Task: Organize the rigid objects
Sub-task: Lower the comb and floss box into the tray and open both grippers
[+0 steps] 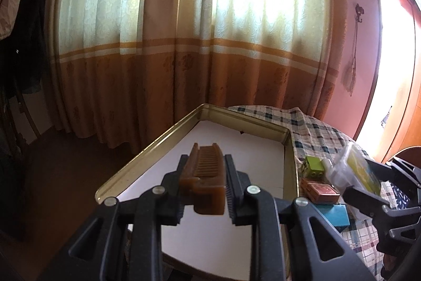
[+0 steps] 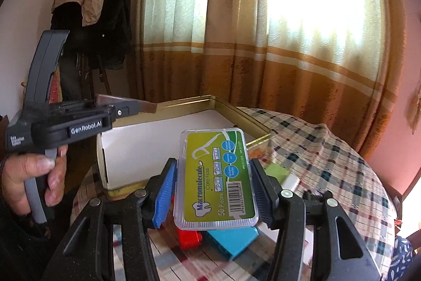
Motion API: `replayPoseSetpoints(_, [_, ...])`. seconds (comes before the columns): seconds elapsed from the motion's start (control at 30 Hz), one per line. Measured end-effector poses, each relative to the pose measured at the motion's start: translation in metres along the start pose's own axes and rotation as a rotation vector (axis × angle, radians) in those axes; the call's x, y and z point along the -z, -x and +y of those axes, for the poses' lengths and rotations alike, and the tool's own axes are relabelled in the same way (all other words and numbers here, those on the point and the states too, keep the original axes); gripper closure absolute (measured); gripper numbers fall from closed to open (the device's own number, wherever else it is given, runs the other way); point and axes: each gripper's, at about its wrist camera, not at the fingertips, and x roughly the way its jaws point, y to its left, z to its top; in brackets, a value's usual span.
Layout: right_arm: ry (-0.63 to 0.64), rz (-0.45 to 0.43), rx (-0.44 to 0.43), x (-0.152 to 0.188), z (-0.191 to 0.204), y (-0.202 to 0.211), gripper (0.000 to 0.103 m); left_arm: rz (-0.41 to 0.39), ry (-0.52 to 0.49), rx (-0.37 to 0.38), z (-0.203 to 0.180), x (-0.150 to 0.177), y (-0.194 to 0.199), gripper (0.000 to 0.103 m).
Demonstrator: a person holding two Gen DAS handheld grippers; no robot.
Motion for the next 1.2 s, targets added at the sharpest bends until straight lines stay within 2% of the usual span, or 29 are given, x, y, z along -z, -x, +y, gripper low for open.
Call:
replayPoseSetpoints(0.23, [-0.026,0.046,-0.023,-0.023,0.002,-0.033,0.046,0.022,-0.009,-0.003,0.004,-0.013,-0.013,0.079])
replayPoseSetpoints(0.53, [-0.056,0.109,-0.026,-0.043,0.006,-0.078,0.046,0.091,-0.017,-0.016,0.011,-0.031,-0.035,0.079])
replayPoseSetpoints(0.83, [-0.067,0.193,-0.029,-0.047,0.008,-0.113,0.046,0.172,-0.033,-0.040,0.012,-0.041,-0.055,0.079])
replayPoseSetpoints(1.2, [-0.061,0.263,-0.020,-0.046,0.012,-0.139,0.046,0.261,-0.062,-0.057,0.009,-0.046,-0.075,0.079])
